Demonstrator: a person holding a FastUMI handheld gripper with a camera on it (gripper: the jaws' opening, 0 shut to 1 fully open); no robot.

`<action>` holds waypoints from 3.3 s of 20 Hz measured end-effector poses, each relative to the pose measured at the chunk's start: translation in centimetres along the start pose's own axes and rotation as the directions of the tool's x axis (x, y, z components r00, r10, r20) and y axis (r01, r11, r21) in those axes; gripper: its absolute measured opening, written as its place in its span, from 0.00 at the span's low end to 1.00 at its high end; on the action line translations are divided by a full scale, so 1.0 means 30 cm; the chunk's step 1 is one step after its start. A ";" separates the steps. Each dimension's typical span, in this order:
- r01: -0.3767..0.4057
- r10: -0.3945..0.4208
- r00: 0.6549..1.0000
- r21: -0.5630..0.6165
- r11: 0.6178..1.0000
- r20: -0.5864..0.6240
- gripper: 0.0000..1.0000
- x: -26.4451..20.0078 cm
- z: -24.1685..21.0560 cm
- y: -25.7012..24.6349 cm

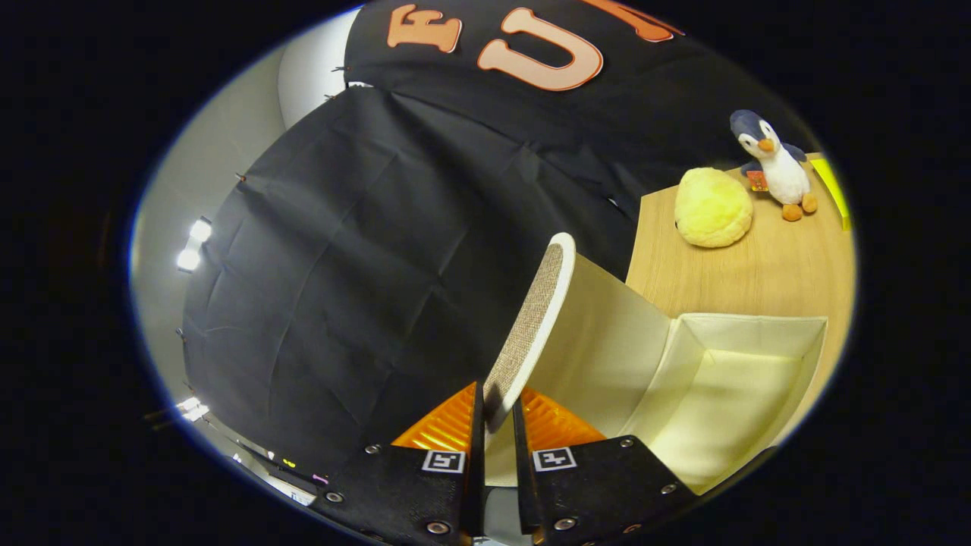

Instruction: Open the storage box then place both shoes into the box .Put the left shoe in first, then the right shoe, with the right side of both shoes facing outward in a uniform manner.

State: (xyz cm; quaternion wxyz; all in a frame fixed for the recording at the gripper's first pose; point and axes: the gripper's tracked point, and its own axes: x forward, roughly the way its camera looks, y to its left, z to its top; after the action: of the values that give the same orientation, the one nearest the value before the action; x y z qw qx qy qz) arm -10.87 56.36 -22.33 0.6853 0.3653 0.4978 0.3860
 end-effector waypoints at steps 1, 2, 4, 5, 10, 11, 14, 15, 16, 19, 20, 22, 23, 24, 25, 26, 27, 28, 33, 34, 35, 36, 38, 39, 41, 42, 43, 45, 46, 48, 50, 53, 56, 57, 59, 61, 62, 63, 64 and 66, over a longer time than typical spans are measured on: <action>0.015 -0.015 1.000 -0.013 1.000 0.005 0.20 0.031 -0.007 0.012; 0.025 -0.025 1.000 -0.023 0.999 0.007 0.21 0.066 -0.015 0.021; 0.048 -0.048 0.999 -0.057 0.997 0.010 0.21 0.121 -0.032 0.007; 0.057 -0.057 0.998 -0.064 0.996 -0.001 0.22 0.156 -0.058 0.004; 0.118 -0.120 0.992 -0.033 0.992 -0.049 0.22 0.232 -0.150 -0.059; 0.145 -0.146 0.987 -0.032 0.989 -0.059 0.22 0.231 -0.162 -0.088; 0.181 -0.183 0.982 -0.041 0.983 -0.050 0.16 0.197 -0.154 -0.141; 0.179 -0.181 0.982 -0.033 0.983 -0.046 0.19 0.169 -0.149 -0.150; 0.187 -0.188 0.981 -0.034 0.982 -0.038 0.22 0.140 -0.138 -0.168; 0.246 -0.246 0.969 -0.086 0.966 0.003 0.50 0.012 -0.108 -0.243; 0.269 -0.268 0.963 -0.109 0.957 0.024 0.56 -0.033 -0.094 -0.277; 0.322 -0.316 0.947 -0.145 0.936 0.065 0.68 -0.131 -0.066 -0.342; 0.349 -0.339 0.937 -0.158 0.924 0.087 0.75 -0.182 -0.057 -0.379; 0.375 -0.360 0.926 -0.168 0.912 0.109 0.77 -0.235 -0.046 -0.417; 0.403 -0.383 0.914 -0.182 0.897 0.137 0.79 -0.286 -0.033 -0.454; 0.439 -0.410 0.896 -0.204 0.875 0.169 0.79 -0.346 -0.016 -0.492; 0.477 -0.439 0.876 -0.226 0.849 0.200 0.79 -0.416 -0.002 -0.529; 0.512 -0.465 0.856 -0.246 0.823 0.227 0.79 -0.481 0.012 -0.567; 0.657 -0.590 0.753 -0.282 0.699 0.292 0.81 -0.712 -0.012 -0.797; 0.682 -0.620 0.731 -0.276 0.677 0.286 0.81 -0.753 -0.032 -0.851; 0.707 -0.651 0.707 -0.270 0.654 0.275 0.81 -0.791 -0.059 -0.905; 0.729 -0.682 0.684 -0.267 0.630 0.258 0.81 -0.836 -0.084 -0.949; 0.772 -0.737 0.633 -0.267 0.577 0.238 0.81 -0.911 -0.150 -1.026; 0.788 -0.760 0.610 -0.272 0.553 0.223 0.81 -0.939 -0.180 -1.070; 0.807 -0.797 0.575 -0.291 0.514 0.183 0.81 -0.984 -0.253 -1.143; 0.810 -0.810 0.563 -0.302 0.502 0.163 0.81 -1.003 -0.287 -1.169; 0.813 -0.823 0.551 -0.309 0.493 0.139 0.81 -1.019 -0.326 -1.190; 0.815 -0.835 0.539 -0.323 0.482 0.112 0.81 -1.035 -0.377 -1.221; 0.813 -0.840 0.534 -0.332 0.478 0.096 0.81 -1.039 -0.402 -1.231; 0.807 -0.851 0.522 -0.359 0.468 0.064 0.81 -1.041 -0.446 -1.250; 0.798 -0.855 0.516 -0.389 0.461 0.047 0.81 -1.031 -0.475 -1.272; 0.792 -0.870 0.492 -0.410 0.452 -0.010 0.78 -1.023 -0.541 -1.327; 0.788 -0.867 0.498 -0.398 0.469 -0.036 0.75 -1.009 -0.569 -1.346; 0.788 -0.863 0.503 -0.389 0.477 -0.040 0.74 -1.010 -0.571 -1.346; 0.804 -0.859 0.512 -0.339 0.489 -0.025 0.73 -1.007 -0.558 -1.358; 0.805 -0.837 0.544 -0.248 0.539 -0.055 0.68 -0.992 -0.568 -1.366; 0.800 -0.825 0.561 -0.208 0.563 -0.074 0.67 -0.987 -0.570 -1.370; 0.791 -0.812 0.576 -0.184 0.583 -0.093 0.64 -0.985 -0.572 -1.374; 0.780 -0.798 0.593 -0.173 0.602 -0.107 0.64 -0.980 -0.571 -1.375; 0.754 -0.770 0.621 -0.158 0.638 -0.144 0.64 -0.971 -0.574 -1.376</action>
State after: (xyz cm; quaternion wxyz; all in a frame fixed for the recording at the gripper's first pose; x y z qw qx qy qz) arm -26.66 14.38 -51.28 0.7456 0.0511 0.6547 0.1136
